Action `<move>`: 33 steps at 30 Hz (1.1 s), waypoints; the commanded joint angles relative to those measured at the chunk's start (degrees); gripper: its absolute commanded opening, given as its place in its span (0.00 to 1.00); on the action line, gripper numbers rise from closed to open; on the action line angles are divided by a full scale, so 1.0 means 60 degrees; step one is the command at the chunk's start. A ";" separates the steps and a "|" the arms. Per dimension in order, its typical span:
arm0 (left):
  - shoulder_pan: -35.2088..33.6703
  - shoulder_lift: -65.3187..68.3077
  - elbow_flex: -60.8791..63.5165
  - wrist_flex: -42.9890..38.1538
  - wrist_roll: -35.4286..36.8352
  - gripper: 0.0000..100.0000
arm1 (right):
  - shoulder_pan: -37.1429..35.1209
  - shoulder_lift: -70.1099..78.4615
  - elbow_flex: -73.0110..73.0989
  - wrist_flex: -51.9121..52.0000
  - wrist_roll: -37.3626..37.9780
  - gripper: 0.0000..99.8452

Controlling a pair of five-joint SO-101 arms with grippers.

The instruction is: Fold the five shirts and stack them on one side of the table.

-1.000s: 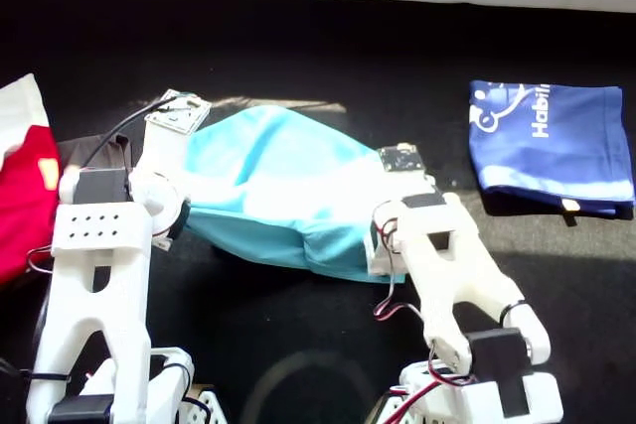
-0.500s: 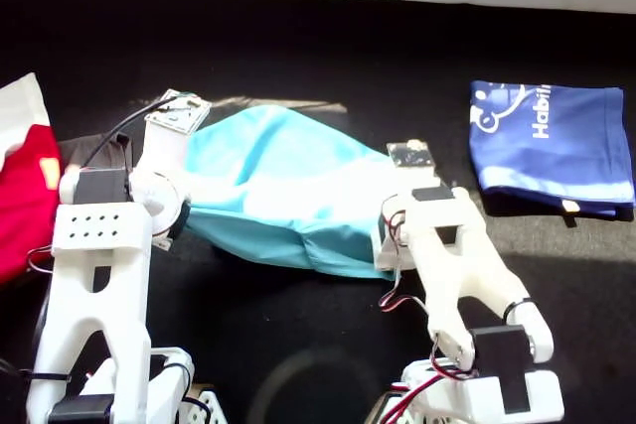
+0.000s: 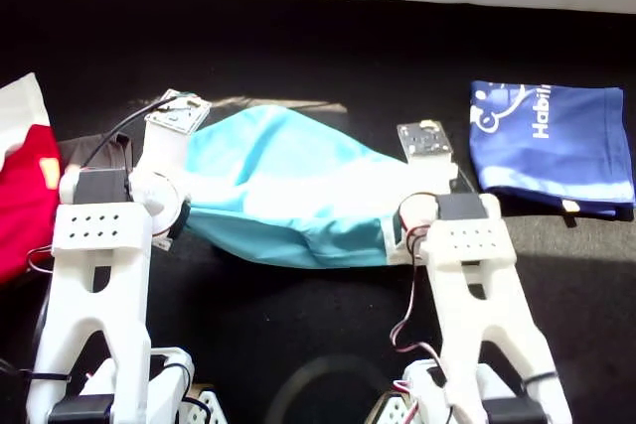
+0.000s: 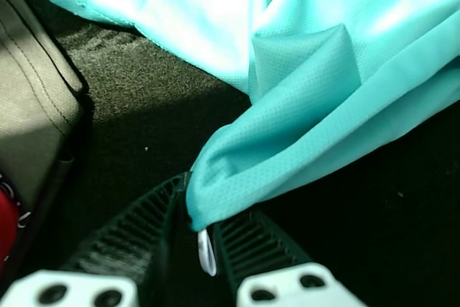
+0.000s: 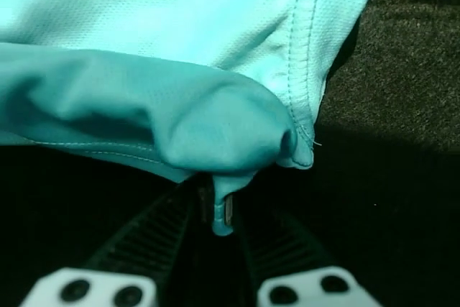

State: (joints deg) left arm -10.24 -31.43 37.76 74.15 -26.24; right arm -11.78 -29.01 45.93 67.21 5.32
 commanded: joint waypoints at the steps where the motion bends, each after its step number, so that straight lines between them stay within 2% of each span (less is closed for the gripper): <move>1: 0.0139 -0.0095 -0.0271 -0.0103 -0.0059 0.01 | 0.0139 -0.1458 -0.0462 0.0432 0.0821 0.01; 3: 0.0139 -0.0095 -0.0491 -0.0103 -0.0059 0.01 | 0.0491 -0.2293 -0.0681 0.0784 0.1333 0.01; 6: 0.0139 -0.0095 -0.0989 -0.0044 -0.0044 0.01 | 0.1751 -0.3407 -0.1311 0.1092 0.1348 0.01; 11: 0.0447 -0.0095 -0.2322 -0.0015 -0.0044 0.01 | 0.3451 -0.3890 -0.2293 0.0139 0.1348 0.01; 14: 0.0989 -0.0095 -0.3524 0.0396 -0.0044 0.01 | 0.3641 -0.3612 -0.3070 -0.0593 0.1377 0.01; 18: 0.1560 -0.0095 -0.5399 0.1187 -0.0044 0.01 | 0.3656 -0.2938 -0.4784 -0.0652 0.1363 0.01; 26: 0.1604 -0.0095 -0.9004 0.2696 -0.0059 0.01 | 0.3670 -0.2527 -0.8681 0.0286 0.1392 0.01; 33: 0.1590 -0.0095 -1.2388 0.3795 -0.0073 0.01 | 0.3670 -0.2571 -1.1128 0.0930 0.1407 0.01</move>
State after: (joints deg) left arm -1.19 -31.43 -28.18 95.34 -26.42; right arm 9.41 -44.48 -14.55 72.04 13.41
